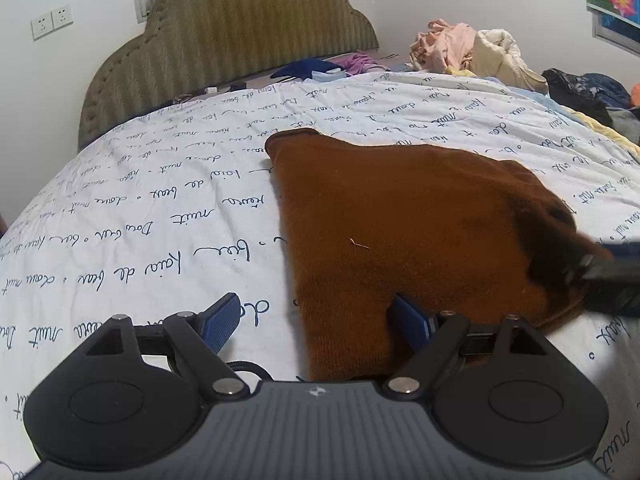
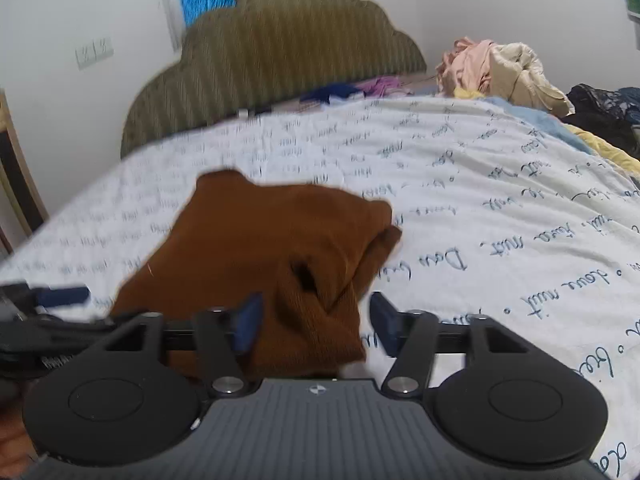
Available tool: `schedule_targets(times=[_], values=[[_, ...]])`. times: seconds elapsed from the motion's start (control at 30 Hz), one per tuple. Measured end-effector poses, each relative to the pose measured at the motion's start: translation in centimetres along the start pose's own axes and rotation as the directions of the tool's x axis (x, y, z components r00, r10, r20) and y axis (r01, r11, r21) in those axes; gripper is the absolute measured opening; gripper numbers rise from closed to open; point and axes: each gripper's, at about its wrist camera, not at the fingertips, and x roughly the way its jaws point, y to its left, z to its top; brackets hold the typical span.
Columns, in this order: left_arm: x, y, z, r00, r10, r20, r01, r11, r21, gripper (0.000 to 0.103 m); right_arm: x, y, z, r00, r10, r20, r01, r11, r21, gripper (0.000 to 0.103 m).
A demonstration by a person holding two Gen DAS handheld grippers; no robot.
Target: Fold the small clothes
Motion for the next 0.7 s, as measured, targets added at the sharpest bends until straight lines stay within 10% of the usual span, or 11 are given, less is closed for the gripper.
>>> schedule_targets(times=[0.5, 0.7], values=[[2.4, 3.3, 1.8, 0.993, -0.102, -0.050, 0.095, 0.987, -0.129, 0.091, 1.9, -3.5, -0.2, 0.982, 0.181, -0.051, -0.172, 0.974, 0.145, 0.081], [8.5, 7.5, 4.6, 0.914, -0.380, -0.142, 0.304, 0.873, -0.382, 0.091, 5.6, -5.3, 2.3, 0.931, 0.354, -0.086, -0.337, 0.927, 0.165, 0.086]])
